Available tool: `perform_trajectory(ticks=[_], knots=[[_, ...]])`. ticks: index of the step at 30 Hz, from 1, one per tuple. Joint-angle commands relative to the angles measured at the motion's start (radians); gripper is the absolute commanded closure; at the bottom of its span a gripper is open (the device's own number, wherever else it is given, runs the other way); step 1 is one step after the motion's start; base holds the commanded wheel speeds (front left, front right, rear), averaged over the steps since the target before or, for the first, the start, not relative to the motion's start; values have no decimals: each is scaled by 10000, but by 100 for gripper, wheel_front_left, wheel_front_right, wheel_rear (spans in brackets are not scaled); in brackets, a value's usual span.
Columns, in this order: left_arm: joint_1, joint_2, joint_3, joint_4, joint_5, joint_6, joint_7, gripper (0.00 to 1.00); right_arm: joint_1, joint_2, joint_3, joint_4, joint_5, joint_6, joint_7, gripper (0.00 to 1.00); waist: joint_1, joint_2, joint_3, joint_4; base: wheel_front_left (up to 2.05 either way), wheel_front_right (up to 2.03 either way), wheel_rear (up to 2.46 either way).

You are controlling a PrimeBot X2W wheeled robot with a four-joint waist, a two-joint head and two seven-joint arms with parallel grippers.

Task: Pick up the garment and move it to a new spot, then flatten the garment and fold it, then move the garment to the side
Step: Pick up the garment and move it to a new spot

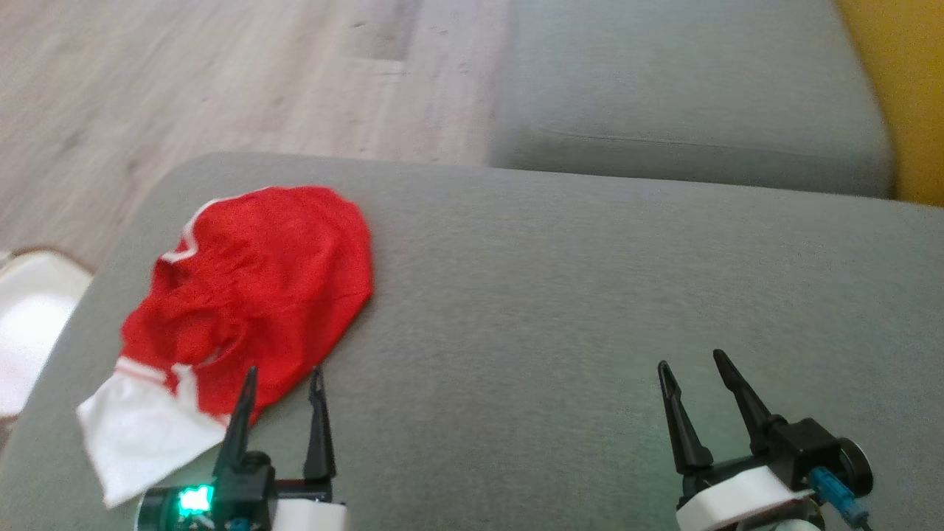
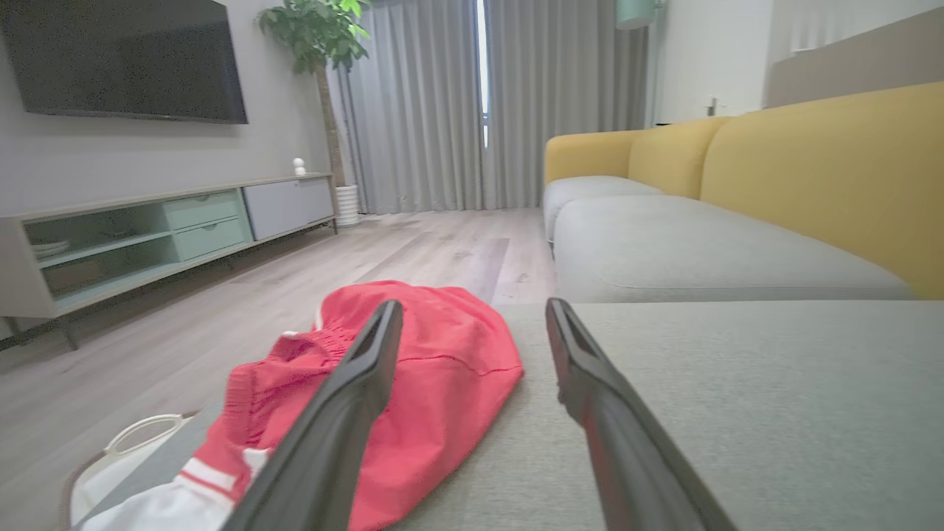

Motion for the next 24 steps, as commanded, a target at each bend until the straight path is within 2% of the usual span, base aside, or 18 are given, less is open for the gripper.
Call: perform_trajectory(ticks=[1,9,16,20,24], knots=[[-274,82,444,-384,83,75,-95,0,-387,-74,240,-295,106,75,-118,0,0,-1,161,844,0,0,0],[-143,281,894,-601,160,227,-95,0,-433,-74,235,-293,31,75,-118,0,0,-1,338,1871,0,0,0],[-607,700,1406,-1255,253,380,-95,0,-385,-74,29,-390,-323,75,-118,0,0,-1,671,2006,0,0,0],[-1548,873,1736,-1473,-76,117,-95,0,-444,-331,-67,-578,-631,75,-118,0,0,-1,1356,1882,0,0,0],[-3306,884,1946,-686,-590,-268,-95,0,-725,-972,-131,-887,-719,75,-118,0,0,-1,2376,1744,0,0,0]])
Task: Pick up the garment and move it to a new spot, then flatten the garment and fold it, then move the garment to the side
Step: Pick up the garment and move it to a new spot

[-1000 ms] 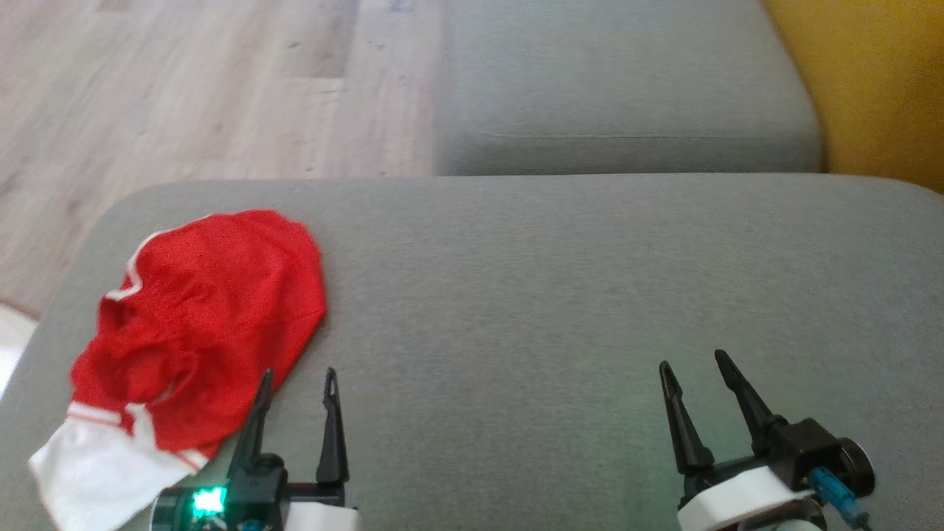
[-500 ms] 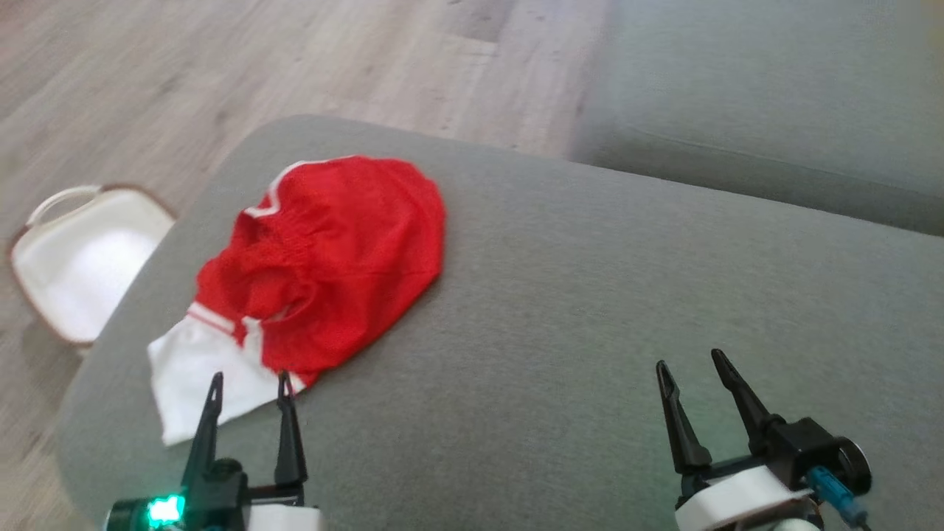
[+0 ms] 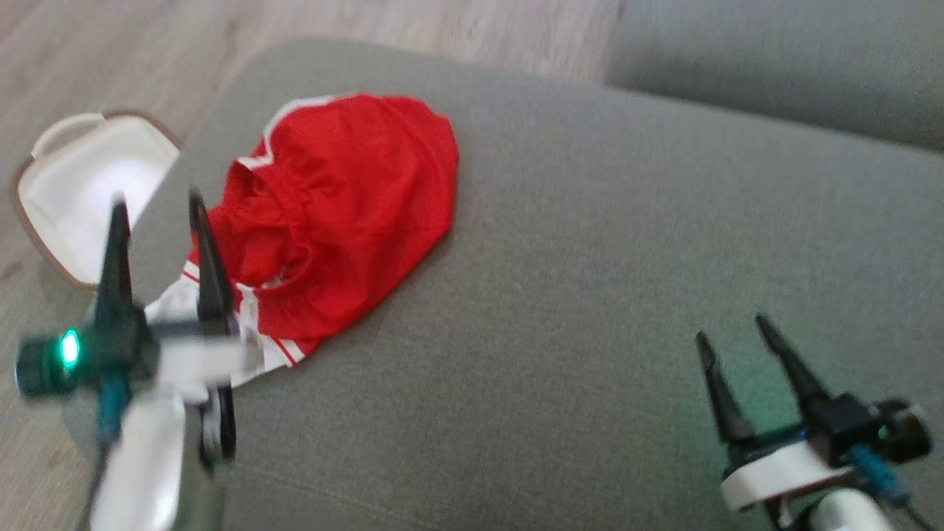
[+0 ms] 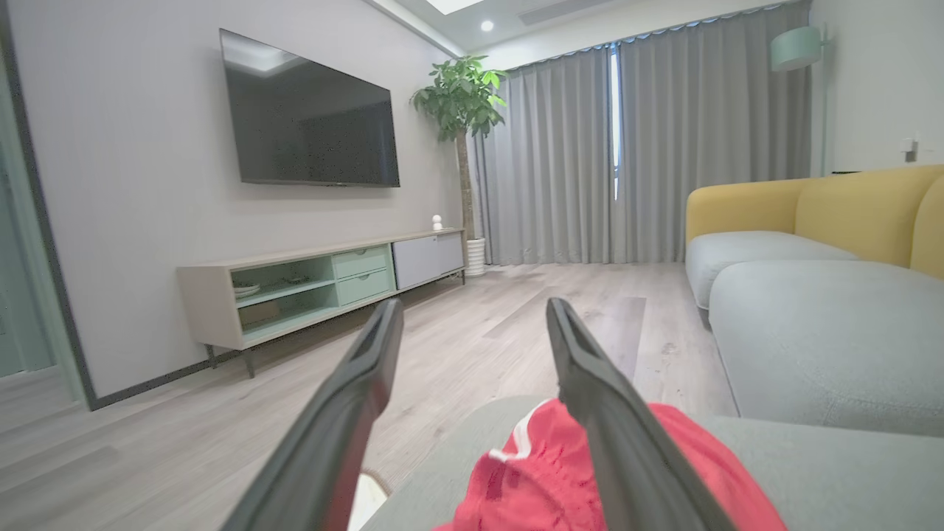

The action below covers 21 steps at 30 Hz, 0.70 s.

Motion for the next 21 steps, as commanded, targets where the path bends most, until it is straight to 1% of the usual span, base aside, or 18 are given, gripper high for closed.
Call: perform_trajectory(ticks=[1,3,7,11,14,18,20,21], knots=[[-1292,187,438,124,-228,-202,-20,0,-649,-428,150,-488,-60,75,-111,0,-1,0,1002,-172,0,0,0],[-2467,221,493,1025,-606,-513,310,0,-828,-800,157,-684,-61,75,-111,0,-1,0,1512,-214,0,0,0],[-4597,305,493,3041,-1043,-879,1426,0,-1131,-1442,220,-978,-49,75,-111,0,-1,0,2293,-321,0,0,0],[-6167,345,749,5214,-1597,-955,2844,0,-1306,-1757,90,-1315,28,75,-111,0,-1,0,2858,-491,0,0,0],[-6922,412,922,6510,-1871,-844,3677,0,-1310,-1910,69,-1495,53,75,-111,0,-1,0,3143,-674,0,0,0],[-7496,424,1134,7903,-2251,-810,4490,0,-1290,-2045,-22,-1627,67,75,-111,0,-1,0,3401,-887,0,0,0],[-7623,451,1216,8450,-2393,-811,4723,0,-1287,-2070,-76,-1656,72,75,-111,0,-1,0,3469,-978,0,0,0],[-7673,440,1273,8631,-2499,-900,4716,0,-1292,-2071,-100,-1662,72,75,-111,0,-1,0,3492,-1020,0,0,0]])
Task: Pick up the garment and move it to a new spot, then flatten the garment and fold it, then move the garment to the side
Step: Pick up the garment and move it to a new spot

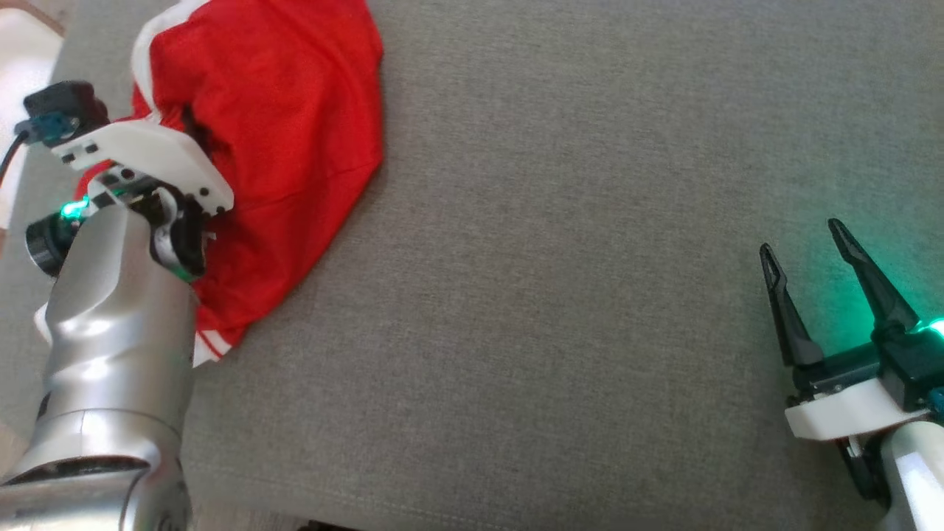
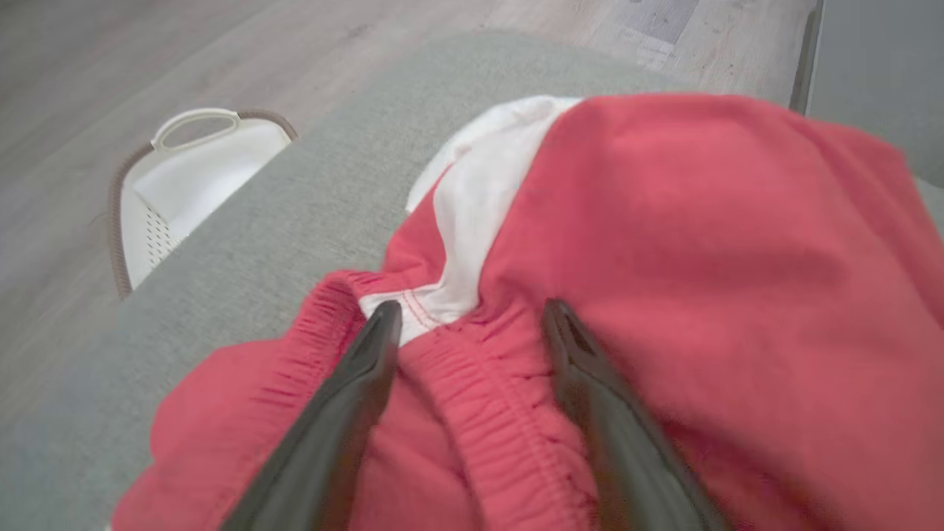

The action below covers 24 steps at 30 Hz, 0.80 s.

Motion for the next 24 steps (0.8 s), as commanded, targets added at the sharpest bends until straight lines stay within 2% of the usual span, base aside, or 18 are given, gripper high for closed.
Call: perform_trajectory(ticks=[1,2,3,4,8,9,15,19,24], knots=[[-290,482,392,-72,-203,-126,-162,0,-124,-195,110,-370,60,73,-109,0,-2,0,96,-136,0,0,0],[-331,498,437,12,-256,-181,-383,0,-127,-185,81,-373,57,73,-109,0,-2,0,105,-156,0,0,0],[-366,553,394,77,-200,-211,-659,62,-132,-175,64,-374,51,73,-109,0,-2,0,108,-170,0,0,0],[-397,629,294,125,-82,-257,-973,100,-139,-159,55,-363,45,73,-109,0,-2,0,90,-180,0,0,0],[-643,928,2,218,297,-344,-2278,100,-146,7,101,-248,47,73,-109,0,-2,0,-222,-205,0,0,0],[-643,928,2,218,297,-344,-2278,100,-146,7,101,-248,47,73,-109,0,-2,0,-222,-205,0,0,0],[-1234,1569,-672,393,914,-892,-3314,100,-179,628,476,114,57,73,-109,0,-2,0,-1421,-445,0,0,0],[-1687,1835,-1023,250,1168,-1171,-3579,100,-117,1073,621,345,46,73,-109,0,-2,0,-2212,-752,0,0,0],[-2178,1904,-1606,-154,1447,-1525,-3732,100,99,1505,794,639,1,73,-109,0,-2,0,-3246,-1365,0,0,0]])
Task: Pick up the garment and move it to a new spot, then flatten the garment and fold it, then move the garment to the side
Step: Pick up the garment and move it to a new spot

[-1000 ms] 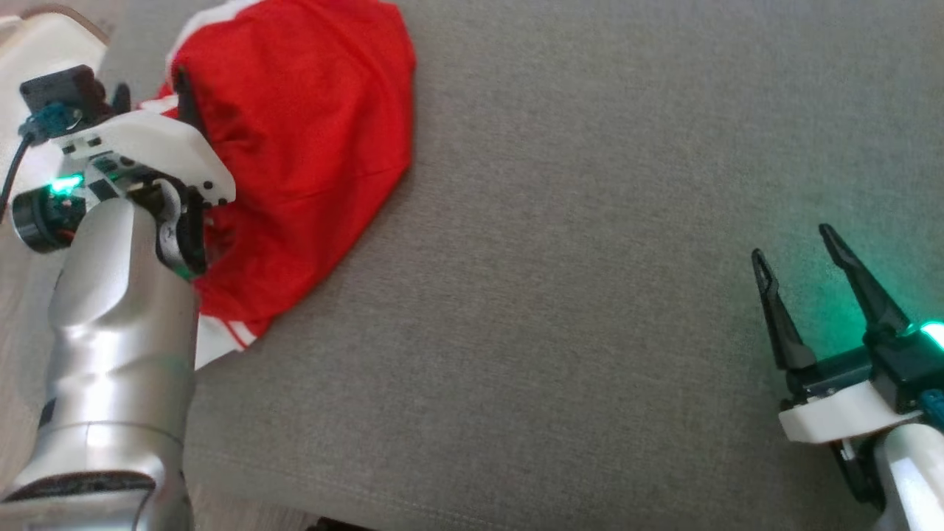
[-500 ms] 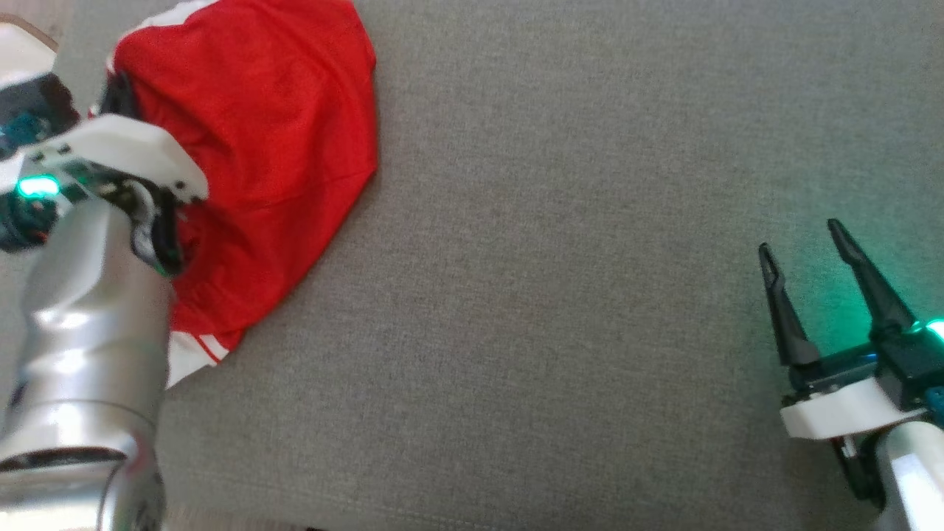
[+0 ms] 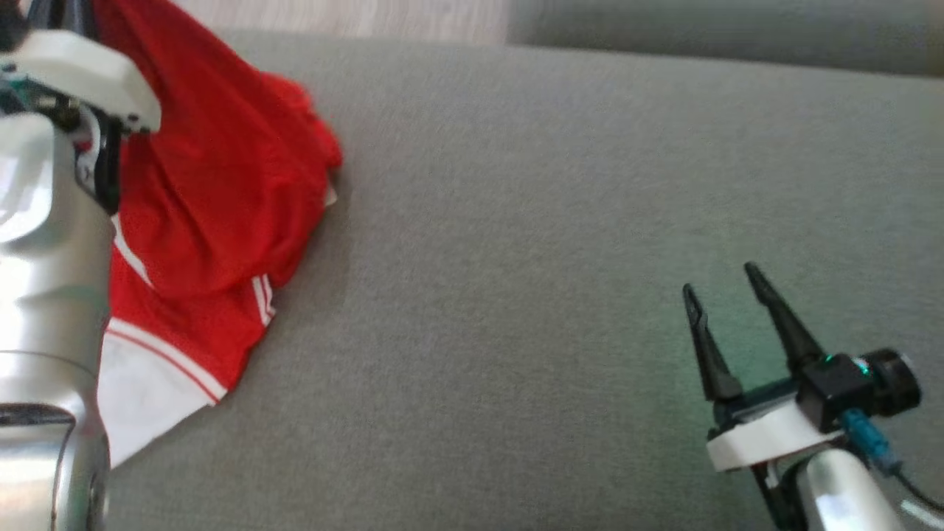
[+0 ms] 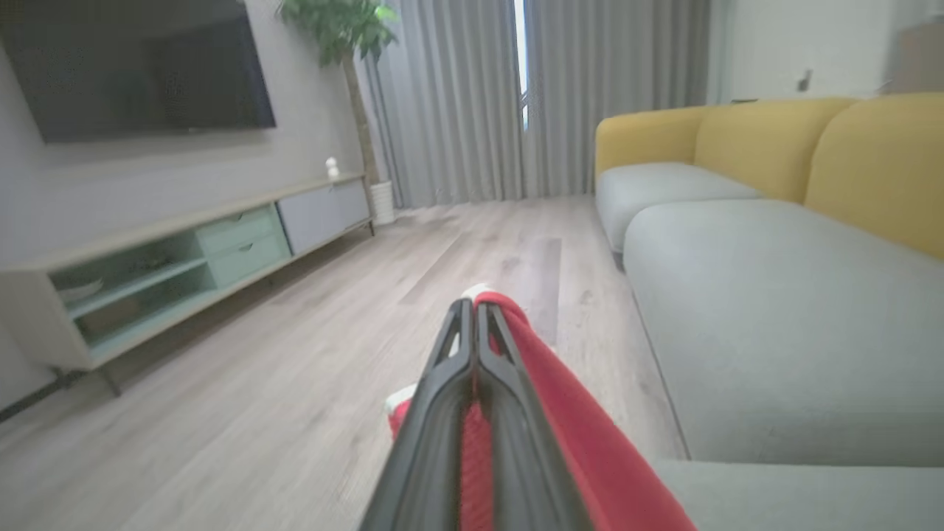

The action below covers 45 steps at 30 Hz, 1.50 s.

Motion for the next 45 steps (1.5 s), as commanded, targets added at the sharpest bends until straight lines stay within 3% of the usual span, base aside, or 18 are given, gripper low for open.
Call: perform_trajectory(ticks=[1,8,17,23,30,34,39,40,41,43,45], knots=[[-655,492,-21,-520,80,-96,-109,100,110,109,225,-161,-9,73,-109,0,2,-1,-937,-713,0,0,0],[-918,265,-1197,-1617,167,-310,-91,100,394,565,394,20,-52,73,-109,0,2,-1,-1877,-2179,0,0,0],[-955,64,-1856,-3147,-394,-323,103,100,206,821,716,-3,68,73,-109,0,2,-1,-1862,-4399,0,0,0],[-637,-462,-2232,-3532,-430,-246,213,100,89,906,658,19,159,73,-109,0,2,-1,-1681,-5330,0,0,0],[1392,-1438,-3231,-3551,-474,-265,21,100,7,982,515,-77,267,73,-109,0,2,-1,-1336,-5739,0,0,0],[3469,-1938,-4412,-3447,-405,-203,-270,100,51,1012,341,-139,329,73,-109,0,2,-1,-890,-5651,0,0,0],[5624,-2066,-6131,-3436,-1001,-87,-472,100,-50,1033,336,-124,410,73,-109,0,2,-1,-515,-5438,0,0,0],[5898,-2067,-6485,-3646,-1279,-15,-527,42,-61,1036,297,-120,416,73,-109,0,2,-1,-498,-5346,0,0,0],[6108,-2069,-6775,-3885,-1571,96,-606,0,-62,1038,262,-106,418,73,-109,0,2,-1,-505,-5236,0,0,0],[6328,-2070,-7237,-4297,-2030,367,-767,0,-28,1040,200,-75,404,73,-109,0,2,-1,-590,-4962,0,0,0],[6379,-2071,-7422,-4559,-2137,950,-977,0,72,1042,148,-32,369,73,-109,0,2,-1,-791,-4669,0,0,0]])
